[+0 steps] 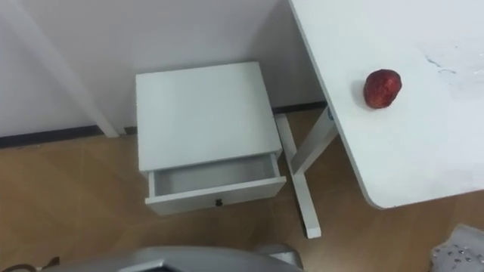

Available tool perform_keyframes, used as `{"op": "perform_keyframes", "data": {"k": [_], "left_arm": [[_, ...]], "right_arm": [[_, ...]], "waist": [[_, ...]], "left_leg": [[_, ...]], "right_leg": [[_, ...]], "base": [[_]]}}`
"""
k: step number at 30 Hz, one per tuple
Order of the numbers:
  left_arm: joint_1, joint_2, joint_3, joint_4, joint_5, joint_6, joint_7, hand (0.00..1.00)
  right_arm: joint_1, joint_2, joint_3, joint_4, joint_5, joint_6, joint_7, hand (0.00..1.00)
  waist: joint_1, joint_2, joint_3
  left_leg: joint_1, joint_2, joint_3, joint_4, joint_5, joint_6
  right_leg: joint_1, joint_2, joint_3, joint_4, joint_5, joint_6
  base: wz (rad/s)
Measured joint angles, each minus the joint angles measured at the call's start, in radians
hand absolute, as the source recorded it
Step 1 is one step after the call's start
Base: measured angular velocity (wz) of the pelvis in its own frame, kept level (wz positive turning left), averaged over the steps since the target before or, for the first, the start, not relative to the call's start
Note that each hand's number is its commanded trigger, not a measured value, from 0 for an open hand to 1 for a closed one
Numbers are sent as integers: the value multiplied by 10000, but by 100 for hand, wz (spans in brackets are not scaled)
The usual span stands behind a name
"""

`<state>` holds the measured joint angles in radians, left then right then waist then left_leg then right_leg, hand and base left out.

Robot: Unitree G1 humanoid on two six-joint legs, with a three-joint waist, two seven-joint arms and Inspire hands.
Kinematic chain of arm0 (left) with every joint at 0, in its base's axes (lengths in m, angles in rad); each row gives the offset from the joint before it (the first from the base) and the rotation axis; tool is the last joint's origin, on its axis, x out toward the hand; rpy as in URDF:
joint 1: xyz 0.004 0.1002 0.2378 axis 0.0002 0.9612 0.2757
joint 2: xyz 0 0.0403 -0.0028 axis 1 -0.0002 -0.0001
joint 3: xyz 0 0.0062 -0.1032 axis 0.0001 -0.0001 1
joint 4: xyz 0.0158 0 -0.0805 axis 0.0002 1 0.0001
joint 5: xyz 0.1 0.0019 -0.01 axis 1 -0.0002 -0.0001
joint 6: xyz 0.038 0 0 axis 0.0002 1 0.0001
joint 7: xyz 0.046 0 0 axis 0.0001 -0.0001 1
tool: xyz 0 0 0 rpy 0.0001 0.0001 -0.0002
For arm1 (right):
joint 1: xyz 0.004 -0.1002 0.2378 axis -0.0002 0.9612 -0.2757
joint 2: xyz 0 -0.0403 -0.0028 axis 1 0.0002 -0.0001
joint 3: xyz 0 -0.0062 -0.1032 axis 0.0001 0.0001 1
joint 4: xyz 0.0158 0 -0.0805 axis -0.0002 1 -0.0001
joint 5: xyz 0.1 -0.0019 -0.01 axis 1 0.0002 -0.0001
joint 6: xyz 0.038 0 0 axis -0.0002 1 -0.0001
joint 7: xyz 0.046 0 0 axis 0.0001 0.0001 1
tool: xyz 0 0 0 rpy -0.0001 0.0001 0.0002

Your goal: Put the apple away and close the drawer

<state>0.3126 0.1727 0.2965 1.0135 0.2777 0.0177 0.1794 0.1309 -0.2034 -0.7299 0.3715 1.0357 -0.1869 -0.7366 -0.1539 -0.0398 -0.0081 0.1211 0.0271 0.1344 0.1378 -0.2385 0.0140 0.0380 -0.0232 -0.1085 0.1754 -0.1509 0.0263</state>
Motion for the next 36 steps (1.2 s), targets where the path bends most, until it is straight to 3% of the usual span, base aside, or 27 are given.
{"op": "perform_keyframes", "data": {"k": [4, 5, 9, 16, 25, 28, 30, 36], "left_arm": [[6, -14, -70, -124, -12, -32, 1, 0], [9, -10, -167, -117, -35, -47, 11, 0], [-81, 5, -533, -86, -13, -237, 40, 0], [-105, -28, -949, -65, 7, -166, -19, 0], [-30, 6, -929, -78, -1, -183, -358, 0], [0, 14, -925, -78, 1, -179, -360, 0], [65, 29, -860, -79, 5, -150, -370, 0], [96, 59, -831, -66, 4, -89, -392, 0]], "right_arm": [[17, -3, 72, -1154, -1791, -4, -503, 0], [28, -29, 230, -1684, -2392, -50, -698, 0], [-51, -430, 967, -2410, -4555, -132, -893, 0], [-136, -729, 1834, -2470, -6106, -90, -743, 0], [-375, -1167, 2439, -2402, -6526, 34, 1377, 0], [-378, -1167, 2497, -2351, -6526, 288, 2210, 0], [-378, -1172, 2620, -2298, -6534, 474, 2757, 0], [-459, -1200, 2847, -1938, -7264, 579, 3666, 0]], "waist": [[41, 21, 20], [125, 67, 59], [326, -20, 80], [762, -117, 93], [817, -199, 125], [837, -303, 154], [835, -461, 219], [885, -526, 170]], "left_leg": [[-238, -23, -15, 107, 4, 4], [-239, -23, 13, 141, 6, 4], [-220, -19, 28, 166, 9, 3], [-275, 9, 18, 136, 9, 4], [-228, 21, -43, 187, 16, -5], [-207, 30, -43, 191, 16, -4], [-220, 96, -37, 226, 16, -6], [-234, 114, -32, 231, 14, -6]], "right_leg": [[-184, -38, -33, 28, 0, 1], [-213, -43, -22, 90, -2, 3], [-197, -44, -13, 97, -1, 2], [-256, -36, -48, 126, 12, -15], [-138, -50, -227, 87, 11, -14], [-105, -54, -242, 78, 10, -13], [-103, -52, -246, 74, 11, -14], [-101, -61, -311, 86, 14, -20]], "base": [[1], [-7], [0], [0], [3], [0], [0], [0]]}}
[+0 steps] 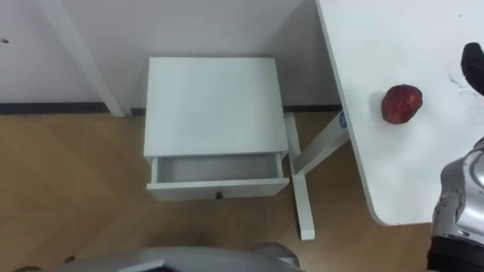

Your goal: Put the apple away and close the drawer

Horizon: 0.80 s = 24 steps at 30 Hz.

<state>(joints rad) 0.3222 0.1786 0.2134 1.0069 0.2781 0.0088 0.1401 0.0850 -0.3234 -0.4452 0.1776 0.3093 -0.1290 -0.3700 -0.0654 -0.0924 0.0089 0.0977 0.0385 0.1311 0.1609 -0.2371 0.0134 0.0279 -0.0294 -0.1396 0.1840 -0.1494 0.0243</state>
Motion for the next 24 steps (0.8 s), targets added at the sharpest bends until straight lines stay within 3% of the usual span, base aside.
{"op": "perform_keyframes", "data": {"k": [14, 24], "left_arm": [[-14, 86, 1, 23, 4, 253, -120, 0], [-32, 336, -6, -16, 419, 277, -354, 0]], "right_arm": [[-153, -306, 522, 913, -667, 573, 1236, 0], [-390, -424, 1215, 915, -1729, 572, 2292, 0]], "waist": [[189, 60, -21], [216, 124, -36]], "left_leg": [[19, 9, -10, 50, 1, -2], [7, 4, -88, 59, 2, -3]], "right_leg": [[61, -13, -116, 0, 3, -5], [104, -22, -182, -4, 4, -6]], "base": [[0], [2]]}}
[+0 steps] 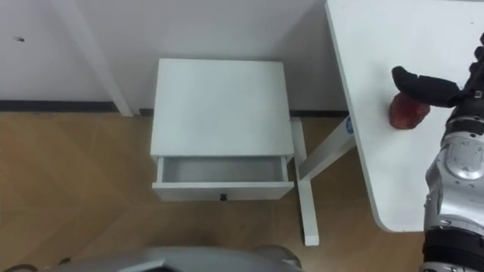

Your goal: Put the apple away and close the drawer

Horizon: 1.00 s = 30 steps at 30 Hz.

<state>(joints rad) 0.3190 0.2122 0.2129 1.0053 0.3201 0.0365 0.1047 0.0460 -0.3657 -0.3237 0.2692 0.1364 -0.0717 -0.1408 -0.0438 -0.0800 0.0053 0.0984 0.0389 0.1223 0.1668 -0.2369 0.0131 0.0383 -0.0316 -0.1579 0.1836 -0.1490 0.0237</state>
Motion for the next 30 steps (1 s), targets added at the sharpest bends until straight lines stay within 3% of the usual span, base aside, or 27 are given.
{"op": "perform_keyframes", "data": {"k": [11, 15, 23, 26, 30], "left_arm": [[4, 5, -16, -131, 198, -15, -41, 0], [6, 6, -14, -125, 199, -54, -82, 0], [-17, 19, -9, -117, 198, -146, -83, 0], [-16, 19, -10, -103, 197, -151, -84, 0], [15, 20, -12, -30, 161, -146, -167, 0]], "right_arm": [[-113, -8, 329, 529, -577, -3, 1164, 0], [-114, -9, 560, 1035, -747, -2, 1580, 0], [-113, -9, 970, 1206, -954, -2, 2229, 0], [-112, -9, 1052, 1271, -1003, -1, 2379, 0], [-57, -9, 1055, 1511, -1059, 90, 2530, 0]], "waist": [[180, -108, 20], [265, -249, -44], [270, -224, -31], [262, -166, 8], [263, -201, -13]], "left_leg": [[154, 0, -152, 14, 6, -11], [178, -3, -165, 20, 6, -11], [178, 0, -178, 30, 6, -11], [172, -2, -183, 14, 4, -13], [173, -6, -185, 3, 3, -13]], "right_leg": [[269, 2, -97, -154, 1, -1], [308, 3, -98, -157, 1, -2], [309, 9, -98, -151, 12, -19], [309, 10, -102, -152, 12, -19], [310, 10, -120, -153, 12, -19]], "base": [[3], [2], [0], [0], [0]]}}
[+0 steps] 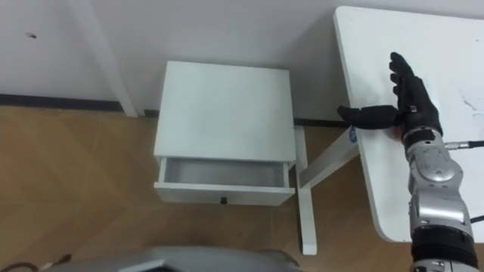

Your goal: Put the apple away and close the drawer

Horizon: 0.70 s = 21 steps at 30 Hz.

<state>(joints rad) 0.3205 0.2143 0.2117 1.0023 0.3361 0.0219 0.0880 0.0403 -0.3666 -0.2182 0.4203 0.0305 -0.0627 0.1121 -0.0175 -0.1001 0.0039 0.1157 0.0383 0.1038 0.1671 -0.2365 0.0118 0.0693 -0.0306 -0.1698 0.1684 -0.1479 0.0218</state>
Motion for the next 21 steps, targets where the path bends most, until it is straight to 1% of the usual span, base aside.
{"op": "perform_keyframes", "data": {"k": [4, 8, 10, 13, 14, 16, 18, 21], "left_arm": [[22, 0, -21, -9, -13, 4, -50, 0], [24, -3, -64, -17, 10, -9, -49, 0], [23, -4, -62, -14, 9, -24, -41, 0], [23, -8, -63, -16, 12, -30, -32, 0], [44, -18, -63, -16, 17, -29, -32, 0], [42, -29, -61, -21, 27, -28, -32, 0], [31, -30, -53, -42, 35, -30, 11, 0], [55, -21, 23, -90, 34, -31, 213, 0]], "right_arm": [[1, 0, 4, -1, -6, -3, -26, 0], [-15, 0, -1, -12, -6, -15, -501, 0], [-25, -2, -5, -59, -20, -25, -806, 0], [-25, -21, -12, -151, -181, -78, -1256, 0], [-24, -21, -12, -274, -352, -78, -1392, 0], [-25, -31, -26, -443, -489, -108, -1606, 0], [-24, -118, -27, -457, -486, -131, -1811, 0], [-24, -247, -28, -458, -415, -131, -1990, 0]], "waist": [[-41, -6, -5], [-23, 7, -3], [-18, 86, 28], [-29, 145, 17], [-39, 211, 13], [-52, 284, -27], [-49, 388, -84], [-53, 389, -98]], "left_leg": [[2, 2, 7, 8, 1, -1], [6, 3, 15, 9, 1, -1], [4, 4, 15, 6, 1, -1], [-10, 5, 15, -14, 0, 0], [-12, 4, 15, -19, 0, 0], [-11, 2, 14, -28, 0, 0], [-9, 1, 13, -30, 0, 0], [-10, -11, 10, -19, 6, -9]], "right_leg": [[7, -2, 2, -11, 0, 1], [8, -1, 12, -12, 0, 0], [7, 0, 12, -11, 0, 0], [-19, 2, 12, 1, 0, 0], [-21, 3, 14, 2, 0, 0], [-25, 3, 11, 3, 0, 0], [-25, 4, 3, 2, 0, 0], [-23, 9, -10, 1, 0, 0]], "base": [[0], [0], [0], [0], [0], [0], [0], [0]]}}
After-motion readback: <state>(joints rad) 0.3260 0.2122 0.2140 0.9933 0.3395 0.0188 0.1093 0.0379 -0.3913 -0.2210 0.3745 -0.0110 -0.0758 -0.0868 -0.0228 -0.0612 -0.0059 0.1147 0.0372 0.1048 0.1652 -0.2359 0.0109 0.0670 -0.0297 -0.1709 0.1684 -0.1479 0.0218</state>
